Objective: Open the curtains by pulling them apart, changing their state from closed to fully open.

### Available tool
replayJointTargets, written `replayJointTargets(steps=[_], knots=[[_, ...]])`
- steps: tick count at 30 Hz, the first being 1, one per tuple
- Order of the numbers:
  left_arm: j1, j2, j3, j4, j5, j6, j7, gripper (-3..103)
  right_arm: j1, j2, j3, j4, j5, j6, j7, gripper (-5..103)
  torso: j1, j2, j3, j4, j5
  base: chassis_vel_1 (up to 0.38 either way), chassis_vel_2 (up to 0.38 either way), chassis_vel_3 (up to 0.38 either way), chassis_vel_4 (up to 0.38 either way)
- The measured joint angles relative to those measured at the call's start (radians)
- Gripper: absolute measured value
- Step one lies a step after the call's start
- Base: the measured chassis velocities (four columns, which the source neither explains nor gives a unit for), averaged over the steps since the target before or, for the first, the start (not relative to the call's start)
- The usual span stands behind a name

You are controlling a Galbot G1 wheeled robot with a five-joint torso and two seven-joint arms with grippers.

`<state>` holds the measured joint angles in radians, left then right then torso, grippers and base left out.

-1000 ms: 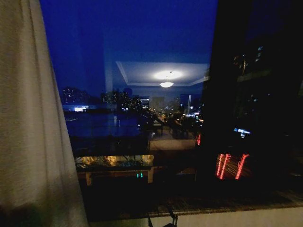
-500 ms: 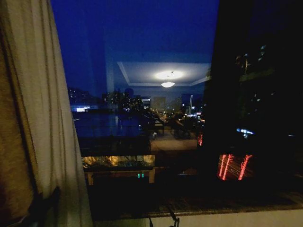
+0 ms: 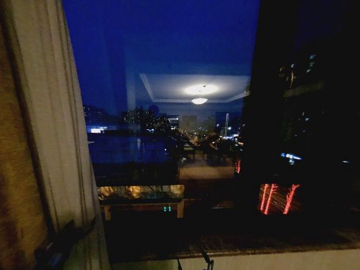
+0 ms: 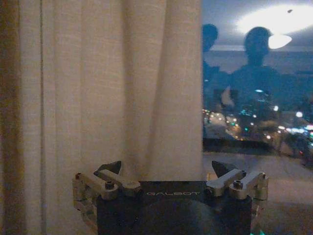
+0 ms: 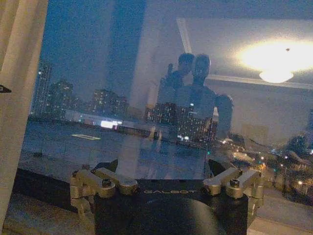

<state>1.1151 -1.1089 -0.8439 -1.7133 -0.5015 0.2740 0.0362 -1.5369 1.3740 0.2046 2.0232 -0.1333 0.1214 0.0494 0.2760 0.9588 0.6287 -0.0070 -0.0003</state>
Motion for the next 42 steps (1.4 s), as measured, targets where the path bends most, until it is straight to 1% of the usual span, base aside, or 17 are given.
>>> replayJointTargets(steps=[8,15,16,20,21,23,24,27,29,30,32,34,35,36,38,39,42], knots=[[-0.087,0.001,0.017,0.098,-0.011,0.011,-0.080,100,-0.005,0.000,-0.009,-0.001,-0.018,0.002,0.000,100,0.000,0.000,0.000,0.0004,0.0000,0.000,0.000,0.000,0.000],[-0.097,-0.005,0.019,0.135,0.004,0.004,-0.088,100,-0.010,0.000,-0.011,0.001,-0.025,0.006,0.000,100,0.000,0.000,0.000,0.0004,-0.0001,0.000,0.000,0.000,0.000],[-0.094,-0.006,0.018,0.135,0.009,0.000,-0.087,103,-0.012,0.000,-0.011,0.002,-0.025,0.008,0.000,100,0.000,0.000,0.000,0.0004,0.0000,0.000,0.000,0.000,0.000],[-0.088,-0.009,0.017,0.136,0.017,-0.017,-0.090,98,-0.017,0.000,-0.011,0.002,-0.028,0.018,0.000,100,0.000,0.000,0.000,0.0004,0.0000,0.000,0.000,0.000,0.000],[-0.084,-0.010,0.015,0.134,0.018,-0.022,-0.091,89,-0.019,0.000,-0.011,0.001,-0.029,0.021,0.000,100,0.000,0.000,0.000,0.0004,-0.0001,0.000,0.000,0.000,0.000],[-0.082,-0.009,0.014,0.132,0.019,-0.023,-0.091,89,-0.020,0.000,-0.011,0.001,-0.029,0.022,0.000,100,0.000,0.000,0.000,0.0004,0.0000,0.000,0.000,0.000,0.000],[-0.076,-0.007,0.012,0.126,0.019,-0.024,-0.090,79,-0.020,0.000,-0.011,0.001,-0.030,0.023,0.000,100,0.000,0.000,0.000,0.0004,0.0000,0.000,0.000,0.000,0.000],[-0.072,-0.005,0.010,0.122,0.018,-0.024,-0.081,74,-0.021,0.000,-0.012,0.001,-0.031,0.024,0.000,100,0.000,0.000,0.000,0.0004,0.0000,0.000,0.000,0.000,0.000],[-0.067,-0.004,0.007,0.120,0.019,-0.024,-0.069,62,-0.021,0.000,-0.015,0.001,-0.034,0.024,0.000,100,0.000,0.000,0.000,0.0005,0.0000,0.000,0.000,0.000,0.000],[-0.067,-0.004,0.007,0.120,0.019,-0.024,-0.069,62,-0.021,0.000,-0.015,0.001,-0.034,0.024,0.000,100,0.000,0.000,0.000,0.0005,0.0000,0.000,0.000,0.000,0.000],[-0.067,-0.006,0.007,0.119,0.024,-0.024,-0.069,51,-0.022,0.000,-0.016,0.002,-0.037,0.024,-0.001,100,0.000,0.000,0.000,0.0004,0.0000,0.000,0.000,0.000,0.000],[-0.068,-0.008,0.007,0.119,0.030,-0.024,-0.075,51,-0.023,0.000,-0.016,0.003,-0.039,0.024,-0.001,100,0.000,0.000,0.000,0.0004,0.0000,0.000,0.000,0.000,0.000],[-0.072,-0.010,0.009,0.119,0.036,-0.023,-0.089,40,-0.025,0.000,-0.017,0.003,-0.042,0.025,-0.001,100,0.000,0.000,0.000,0.0004,0.0000,0.000,0.000,0.000,0.000],[-0.075,-0.011,0.011,0.119,0.037,-0.021,-0.099,40,-0.025,0.000,-0.017,0.003,-0.043,0.025,-0.001,100,0.000,0.000,0.000,0.0004,0.0001,0.000,0.000,0.000,0.000],[-0.093,-0.019,0.016,0.124,0.047,-0.012,-0.169,30,-0.030,0.000,-0.017,0.004,-0.047,0.027,-0.001,100,0.000,0.000,0.000,0.0004,0.0000,0.000,0.000,0.000,0.000],[-0.093,-0.019,0.016,0.124,0.047,-0.012,-0.169,30,-0.030,0.000,-0.017,0.004,-0.047,0.027,-0.001,100,0.000,0.000,0.000,0.0004,0.0000,0.000,0.000,0.000,0.000],[-0.122,-0.032,0.024,0.131,0.064,0.001,-0.285,13,-0.038,0.000,-0.019,0.005,-0.054,0.030,-0.002,100,0.000,0.000,0.000,0.0003,-0.0001,0.000,0.000,0.000,0.000]])
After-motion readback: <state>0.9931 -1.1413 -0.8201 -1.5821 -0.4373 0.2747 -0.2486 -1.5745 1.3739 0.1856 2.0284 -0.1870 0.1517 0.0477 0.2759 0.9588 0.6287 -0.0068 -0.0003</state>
